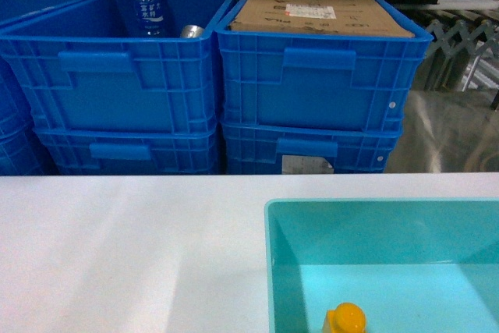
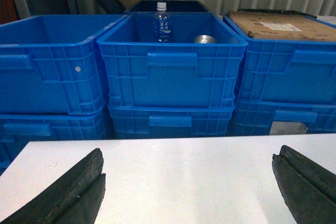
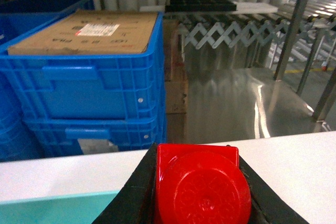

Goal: Pick red block from blue box to shelf

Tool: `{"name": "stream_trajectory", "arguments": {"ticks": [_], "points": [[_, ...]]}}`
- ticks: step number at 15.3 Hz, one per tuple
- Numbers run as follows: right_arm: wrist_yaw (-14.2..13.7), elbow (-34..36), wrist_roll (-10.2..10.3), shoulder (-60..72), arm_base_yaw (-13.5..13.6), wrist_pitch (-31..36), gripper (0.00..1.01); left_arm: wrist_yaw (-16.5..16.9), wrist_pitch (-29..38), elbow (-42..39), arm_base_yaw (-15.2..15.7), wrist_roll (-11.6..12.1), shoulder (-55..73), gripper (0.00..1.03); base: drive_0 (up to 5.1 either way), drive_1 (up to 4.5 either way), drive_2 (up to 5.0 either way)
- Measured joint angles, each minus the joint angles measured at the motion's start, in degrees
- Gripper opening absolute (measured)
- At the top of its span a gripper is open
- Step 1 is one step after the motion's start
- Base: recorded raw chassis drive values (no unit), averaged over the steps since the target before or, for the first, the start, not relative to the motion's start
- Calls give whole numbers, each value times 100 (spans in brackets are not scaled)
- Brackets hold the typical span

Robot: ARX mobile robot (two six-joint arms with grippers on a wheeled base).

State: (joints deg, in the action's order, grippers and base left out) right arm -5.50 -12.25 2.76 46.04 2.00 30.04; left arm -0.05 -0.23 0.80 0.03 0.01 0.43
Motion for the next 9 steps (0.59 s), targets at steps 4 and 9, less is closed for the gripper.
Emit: {"name": "stream_trajectory", "arguments": {"ticks": [4, 9], "points": [[282, 680, 190, -1255, -199, 122, 28, 2, 0, 0, 0, 0, 0, 98, 0, 0, 0], [-52, 1130, 15, -2570, 367, -431, 28, 2, 2, 0, 0, 0, 0, 98, 0, 0, 0]]}}
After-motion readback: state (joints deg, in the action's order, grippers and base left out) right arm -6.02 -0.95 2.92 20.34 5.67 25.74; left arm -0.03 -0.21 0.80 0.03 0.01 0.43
